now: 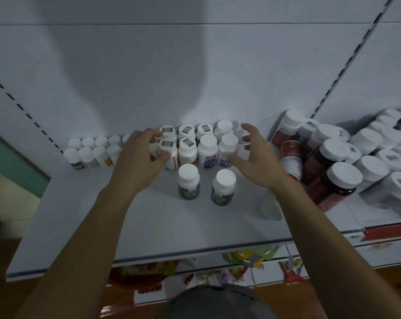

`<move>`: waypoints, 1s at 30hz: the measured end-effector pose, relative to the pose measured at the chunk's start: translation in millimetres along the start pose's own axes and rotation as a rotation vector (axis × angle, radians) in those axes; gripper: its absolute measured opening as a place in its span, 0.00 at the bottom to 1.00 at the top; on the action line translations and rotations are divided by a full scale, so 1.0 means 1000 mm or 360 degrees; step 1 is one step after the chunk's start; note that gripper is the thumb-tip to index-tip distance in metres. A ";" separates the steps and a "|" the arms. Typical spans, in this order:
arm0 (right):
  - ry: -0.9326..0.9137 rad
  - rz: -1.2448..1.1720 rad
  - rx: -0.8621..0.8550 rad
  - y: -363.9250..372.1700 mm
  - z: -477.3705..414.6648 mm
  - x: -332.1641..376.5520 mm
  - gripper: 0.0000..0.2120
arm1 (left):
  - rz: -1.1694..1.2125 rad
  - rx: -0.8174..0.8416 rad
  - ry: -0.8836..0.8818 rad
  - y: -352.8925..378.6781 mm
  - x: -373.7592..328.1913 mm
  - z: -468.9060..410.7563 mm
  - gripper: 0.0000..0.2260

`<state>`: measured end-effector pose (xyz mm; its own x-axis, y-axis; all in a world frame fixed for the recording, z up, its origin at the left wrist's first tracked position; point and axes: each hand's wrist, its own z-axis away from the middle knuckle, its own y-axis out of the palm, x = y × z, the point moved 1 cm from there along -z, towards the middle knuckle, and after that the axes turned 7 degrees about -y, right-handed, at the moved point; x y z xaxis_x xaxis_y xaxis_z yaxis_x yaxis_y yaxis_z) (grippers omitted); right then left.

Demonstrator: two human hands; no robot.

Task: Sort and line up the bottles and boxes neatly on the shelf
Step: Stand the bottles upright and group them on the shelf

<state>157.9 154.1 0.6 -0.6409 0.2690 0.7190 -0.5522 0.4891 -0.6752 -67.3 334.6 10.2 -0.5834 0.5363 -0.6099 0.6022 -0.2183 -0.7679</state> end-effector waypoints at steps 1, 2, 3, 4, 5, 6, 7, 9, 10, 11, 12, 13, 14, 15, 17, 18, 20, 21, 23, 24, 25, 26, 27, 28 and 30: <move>-0.0057 0.0085 -0.0103 -0.004 0.007 0.004 0.35 | -0.0028 -0.0066 0.0024 -0.004 -0.002 0.006 0.18; -0.0119 0.0131 -0.0199 -0.008 0.015 0.009 0.29 | -0.0041 -0.0129 0.0061 -0.008 -0.005 0.013 0.15; -0.0179 0.0136 -0.0258 -0.012 0.023 0.015 0.23 | -0.0027 -0.0166 0.0107 -0.012 -0.010 0.020 0.12; -0.0226 0.0117 -0.0250 -0.015 0.030 0.021 0.18 | 0.0004 -0.0159 0.0150 -0.013 -0.015 0.028 0.10; -0.0274 0.0095 -0.0165 -0.016 0.037 0.027 0.16 | 0.0051 -0.0100 0.0191 -0.014 -0.022 0.034 0.10; -0.0325 0.0085 -0.0018 -0.014 0.044 0.032 0.16 | 0.0096 0.0016 0.0231 -0.012 -0.028 0.040 0.10; -0.0368 0.0091 0.0157 -0.010 0.050 0.036 0.17 | 0.0117 0.0170 0.0273 -0.008 -0.033 0.044 0.12; -0.0393 0.0122 0.0421 0.001 0.057 0.036 0.22 | 0.0050 0.0447 0.0356 0.003 -0.039 0.048 0.15; -0.0382 0.0127 0.0449 0.006 0.059 0.032 0.24 | 0.0003 0.0511 0.0385 0.009 -0.039 0.048 0.16; -0.0364 0.0120 0.0421 0.008 0.062 0.027 0.26 | -0.0013 0.0523 0.0394 0.014 -0.040 0.049 0.16; -0.0346 0.0109 0.0373 0.007 0.063 0.022 0.27 | 0.0003 0.0506 0.0389 0.018 -0.040 0.049 0.16; -0.0332 0.0107 0.0322 0.005 0.065 0.018 0.27 | 0.0039 0.0487 0.0393 0.021 -0.041 0.049 0.15; -0.0322 0.0109 0.0268 0.001 0.068 0.015 0.27 | 0.0079 0.0480 0.0407 0.024 -0.043 0.050 0.14; -0.0313 0.0104 0.0208 -0.003 0.070 0.012 0.27 | 0.0117 0.0480 0.0429 0.027 -0.046 0.050 0.14; -0.0294 0.0059 0.0067 -0.012 0.076 0.009 0.26 | 0.0187 0.0485 0.0460 0.031 -0.053 0.050 0.15; -0.0294 0.0044 -0.0007 -0.016 0.077 0.009 0.25 | 0.0227 0.0483 0.0462 0.033 -0.057 0.050 0.15; -0.0306 0.0066 -0.0116 -0.025 0.076 0.007 0.24 | 0.0303 0.0460 0.0464 0.035 -0.067 0.049 0.14; -0.0301 0.0105 -0.0136 -0.030 0.073 0.006 0.24 | 0.0323 0.0440 0.0481 0.036 -0.071 0.048 0.13; -0.0272 0.0213 -0.0120 -0.036 0.065 0.002 0.26 | 0.0323 0.0416 0.0504 0.041 -0.078 0.044 0.13; -0.0243 0.0262 -0.0107 -0.039 0.060 -0.001 0.27 | 0.0318 0.0427 0.0490 0.044 -0.080 0.043 0.13; -0.0217 0.0307 -0.0107 -0.041 0.052 -0.002 0.28 | 0.0315 0.0449 0.0471 0.047 -0.082 0.042 0.14; -0.0199 0.0345 -0.0124 -0.043 0.041 -0.003 0.28 | 0.0313 0.0468 0.0466 0.050 -0.084 0.041 0.14; -0.0183 0.0373 -0.0158 -0.044 0.028 -0.003 0.27 | 0.0308 0.0481 0.0471 0.054 -0.086 0.042 0.14; -0.0161 0.0387 -0.0194 -0.043 0.012 -0.005 0.26 | 0.0304 0.0488 0.0475 0.057 -0.087 0.042 0.14; -0.0091 0.0368 -0.0214 -0.037 -0.019 -0.010 0.24 | 0.0307 0.0490 0.0460 0.062 -0.090 0.043 0.14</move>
<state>195.0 148.9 21.9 -0.7729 0.3411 0.5351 -0.3143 0.5267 -0.7898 -0.8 238.2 9.0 -0.2746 0.6577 -0.7014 0.4694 -0.5449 -0.6948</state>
